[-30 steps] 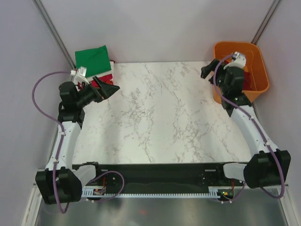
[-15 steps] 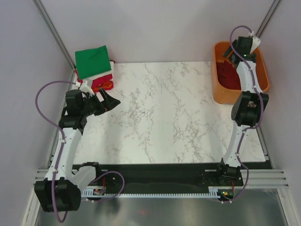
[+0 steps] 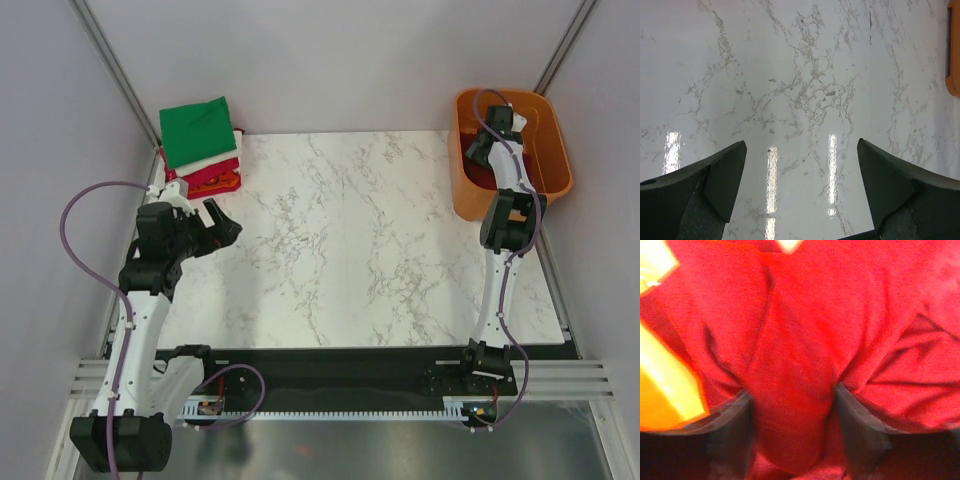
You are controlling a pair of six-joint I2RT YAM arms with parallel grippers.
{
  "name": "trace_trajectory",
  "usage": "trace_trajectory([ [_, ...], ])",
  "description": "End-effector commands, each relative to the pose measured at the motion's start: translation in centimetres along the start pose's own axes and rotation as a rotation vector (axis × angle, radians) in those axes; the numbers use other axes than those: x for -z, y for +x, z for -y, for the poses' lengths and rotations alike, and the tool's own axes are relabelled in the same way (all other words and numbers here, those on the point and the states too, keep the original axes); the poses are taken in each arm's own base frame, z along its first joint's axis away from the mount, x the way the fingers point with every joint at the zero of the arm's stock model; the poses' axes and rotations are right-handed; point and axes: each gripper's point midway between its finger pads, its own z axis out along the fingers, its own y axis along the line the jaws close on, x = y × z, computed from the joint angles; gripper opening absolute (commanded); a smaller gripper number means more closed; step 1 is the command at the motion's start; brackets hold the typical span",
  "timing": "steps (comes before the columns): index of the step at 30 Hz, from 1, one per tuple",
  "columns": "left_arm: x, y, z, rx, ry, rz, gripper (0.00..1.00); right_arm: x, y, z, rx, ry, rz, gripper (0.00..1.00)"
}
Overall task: Fold and stack the t-shirts
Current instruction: Grab the tshirt from the pile, then move the tshirt to the center of the board
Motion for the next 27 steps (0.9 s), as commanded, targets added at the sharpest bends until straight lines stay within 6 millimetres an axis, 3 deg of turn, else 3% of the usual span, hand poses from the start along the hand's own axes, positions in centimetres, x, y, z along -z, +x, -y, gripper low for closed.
trace_trajectory([
  [1, 0.0, -0.6, -0.8, -0.042, -0.048, 0.014, 1.00, -3.4, 4.7, 1.5, 0.036, 0.060, -0.104, 0.54],
  [2, -0.1, -0.5, -0.9, -0.043, -0.054, 0.008, 1.00, -3.7, 4.7, 1.4, 0.032, 0.052, -0.108, 0.37],
  [4, -0.4, -0.3, -1.1, -0.038, -0.062, -0.004, 1.00, -3.5, 4.1, 1.0, 0.030, 0.038, -0.092, 0.29],
  [6, -0.4, -0.4, -1.2, -0.038, -0.066, -0.003, 1.00, -3.3, 3.3, 0.7, 0.026, 0.018, -0.071, 0.00],
  [8, -0.4, -0.4, -1.3, -0.038, -0.072, -0.001, 1.00, -2.6, 2.0, -0.2, 0.036, -0.030, -0.044, 0.00],
  [11, -0.3, -0.5, -1.1, -0.041, -0.066, 0.003, 1.00, 0.9, -2.4, -2.7, 0.022, -0.141, 0.050, 0.00],
  [12, -0.2, -0.6, -1.1, -0.042, -0.065, 0.009, 1.00, 4.0, -5.6, -3.2, 0.012, -0.177, 0.120, 0.00],
  [14, 0.2, -0.8, -0.8, -0.047, -0.057, 0.023, 1.00, 8.1, -9.2, -4.5, -0.002, -0.227, 0.216, 0.00],
  [15, 0.3, -0.8, -0.7, -0.049, -0.053, 0.026, 1.00, 12.4, -12.5, -4.7, -0.018, -0.260, 0.298, 0.00],
  [16, 0.5, -0.9, -0.6, -0.049, -0.048, 0.034, 1.00, 15.2, -14.4, -5.1, -0.022, -0.280, 0.356, 0.00],
  [17, 0.7, -1.0, -0.4, -0.053, -0.042, 0.041, 1.00, 19.9, -17.1, -5.0, -0.041, -0.314, 0.436, 0.00],
  [18, 1.0, -1.2, -0.1, -0.057, -0.030, 0.052, 1.00, 27.5, -20.0, -5.6, -0.057, -0.393, 0.553, 0.00],
  [19, 1.0, -1.1, -0.1, -0.057, -0.027, 0.051, 1.00, 27.6, -20.1, -5.7, -0.059, -0.395, 0.558, 0.00],
  [20, 1.2, -1.3, 0.0, -0.060, -0.023, 0.058, 1.00, 31.7, -21.3, -5.4, -0.068, -0.437, 0.613, 0.00],
  [22, 1.4, -1.4, 0.3, -0.063, -0.012, 0.063, 1.00, 35.8, -21.6, -6.1, -0.066, -0.501, 0.654, 0.00],
  [23, 1.5, -1.4, 0.5, -0.066, -0.006, 0.067, 1.00, 39.6, -21.9, -6.1, -0.063, -0.568, 0.689, 0.00],
  [25, 1.8, -1.6, 0.6, -0.067, 0.000, 0.079, 1.00, 43.2, -21.3, -7.2, -0.066, -0.666, 0.695, 0.00],
  [26, 1.9, -1.6, 0.7, -0.066, 0.002, 0.080, 1.00, 46.7, -20.7, -8.0, -0.041, -0.791, 0.695, 0.00],
  [27, 2.0, -1.7, 0.7, -0.067, 0.003, 0.086, 1.00, 48.7, -20.0, -8.7, -0.032, -0.869, 0.685, 0.00],
])
